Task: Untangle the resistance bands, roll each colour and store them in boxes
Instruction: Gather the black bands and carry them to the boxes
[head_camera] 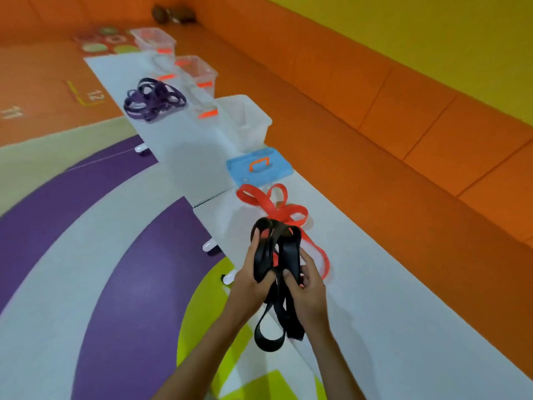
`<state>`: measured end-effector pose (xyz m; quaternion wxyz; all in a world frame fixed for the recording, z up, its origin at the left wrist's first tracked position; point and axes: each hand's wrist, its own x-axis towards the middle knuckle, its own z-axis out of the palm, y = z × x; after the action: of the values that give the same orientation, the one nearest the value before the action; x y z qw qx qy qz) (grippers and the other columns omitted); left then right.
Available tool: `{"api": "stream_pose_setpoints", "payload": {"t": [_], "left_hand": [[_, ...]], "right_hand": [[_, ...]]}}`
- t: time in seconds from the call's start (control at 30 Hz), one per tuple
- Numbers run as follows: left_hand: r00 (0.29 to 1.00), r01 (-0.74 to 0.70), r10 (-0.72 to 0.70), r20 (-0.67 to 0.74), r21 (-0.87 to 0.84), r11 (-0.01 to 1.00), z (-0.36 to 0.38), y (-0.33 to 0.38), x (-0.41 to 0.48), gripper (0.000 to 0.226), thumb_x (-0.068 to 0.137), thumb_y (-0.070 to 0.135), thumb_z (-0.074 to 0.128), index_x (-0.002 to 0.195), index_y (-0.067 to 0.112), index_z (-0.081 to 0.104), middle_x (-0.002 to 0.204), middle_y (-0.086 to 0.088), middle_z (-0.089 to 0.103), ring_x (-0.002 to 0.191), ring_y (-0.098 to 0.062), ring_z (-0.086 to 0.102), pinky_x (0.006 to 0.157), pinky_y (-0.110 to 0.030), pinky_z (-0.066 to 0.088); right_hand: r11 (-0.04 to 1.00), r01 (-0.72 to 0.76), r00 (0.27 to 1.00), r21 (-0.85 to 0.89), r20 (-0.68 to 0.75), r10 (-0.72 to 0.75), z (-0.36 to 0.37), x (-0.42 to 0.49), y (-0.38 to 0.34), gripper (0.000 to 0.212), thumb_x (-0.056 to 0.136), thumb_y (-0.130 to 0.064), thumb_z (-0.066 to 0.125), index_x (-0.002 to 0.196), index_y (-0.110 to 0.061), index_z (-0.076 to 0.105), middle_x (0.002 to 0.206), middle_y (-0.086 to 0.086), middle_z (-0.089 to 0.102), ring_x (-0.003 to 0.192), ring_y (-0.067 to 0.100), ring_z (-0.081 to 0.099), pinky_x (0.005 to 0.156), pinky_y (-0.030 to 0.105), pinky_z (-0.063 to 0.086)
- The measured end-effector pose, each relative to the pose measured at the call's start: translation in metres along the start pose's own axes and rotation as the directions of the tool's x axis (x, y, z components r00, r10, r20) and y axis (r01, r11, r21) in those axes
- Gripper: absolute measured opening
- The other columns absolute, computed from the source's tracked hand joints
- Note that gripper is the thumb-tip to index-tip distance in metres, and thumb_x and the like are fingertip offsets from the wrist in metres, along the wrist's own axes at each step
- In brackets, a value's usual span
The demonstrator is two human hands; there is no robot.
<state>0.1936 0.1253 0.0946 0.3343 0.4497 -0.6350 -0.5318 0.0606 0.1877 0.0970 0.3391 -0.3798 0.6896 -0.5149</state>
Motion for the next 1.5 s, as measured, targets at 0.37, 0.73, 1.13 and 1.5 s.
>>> {"api": "stream_pose_setpoints", "payload": {"t": [0.37, 0.73, 1.13, 1.5], "left_hand": [[0.983, 0.071, -0.076, -0.168, -0.035, 0.997, -0.186, -0.027, 0.086, 0.09, 0.089, 0.028, 0.054, 0.149, 0.078, 0.01, 0.088, 0.032, 0.067, 0.07, -0.005, 0.07, 0.064, -0.026, 0.058], [0.953, 0.182, -0.18, -0.246, -0.014, 0.983, -0.295, -0.065, 0.196, 0.084, 0.091, 0.039, 0.056, 0.153, 0.074, 0.012, 0.128, 0.028, 0.067, 0.098, 0.007, 0.071, 0.077, -0.012, 0.056], [0.914, 0.164, -0.182, -0.362, -0.081, 0.983, -0.445, -0.07, 0.355, 0.085, 0.092, 0.028, 0.057, 0.154, 0.071, 0.018, 0.137, 0.003, 0.067, 0.093, -0.008, 0.071, 0.08, -0.026, 0.059], [0.896, 0.157, -0.224, -0.384, -0.197, 0.968, -0.577, -0.114, 0.477, 0.079, 0.091, 0.056, 0.066, 0.155, 0.07, 0.021, 0.143, 0.05, 0.046, 0.133, 0.017, 0.051, 0.101, -0.012, 0.049]], "right_hand": [[0.998, 0.058, 0.98, 0.038, 0.189, -0.064, 0.191, 0.086, -0.063, 0.05, 0.098, -0.028, 0.065, 0.134, -0.061, 0.055, 0.103, -0.006, 0.076, 0.096, 0.014, 0.076, 0.084, 0.033, 0.062], [0.996, -0.014, 0.933, 0.087, 0.359, -0.018, 0.317, 0.202, -0.074, 0.063, 0.082, -0.048, 0.079, 0.139, -0.059, 0.054, 0.113, -0.005, 0.078, 0.106, 0.016, 0.076, 0.092, 0.038, 0.061], [0.991, 0.004, 0.853, 0.135, 0.517, -0.074, 0.477, 0.374, -0.139, 0.062, 0.083, -0.045, 0.081, 0.135, -0.064, 0.054, 0.113, -0.009, 0.077, 0.107, 0.013, 0.076, 0.084, 0.022, 0.061], [0.997, -0.019, 0.815, 0.077, 0.579, -0.029, 0.636, 0.487, -0.172, 0.065, 0.094, -0.026, 0.08, 0.144, -0.054, 0.049, 0.115, -0.007, 0.077, 0.109, 0.013, 0.075, 0.088, 0.024, 0.061]]}}
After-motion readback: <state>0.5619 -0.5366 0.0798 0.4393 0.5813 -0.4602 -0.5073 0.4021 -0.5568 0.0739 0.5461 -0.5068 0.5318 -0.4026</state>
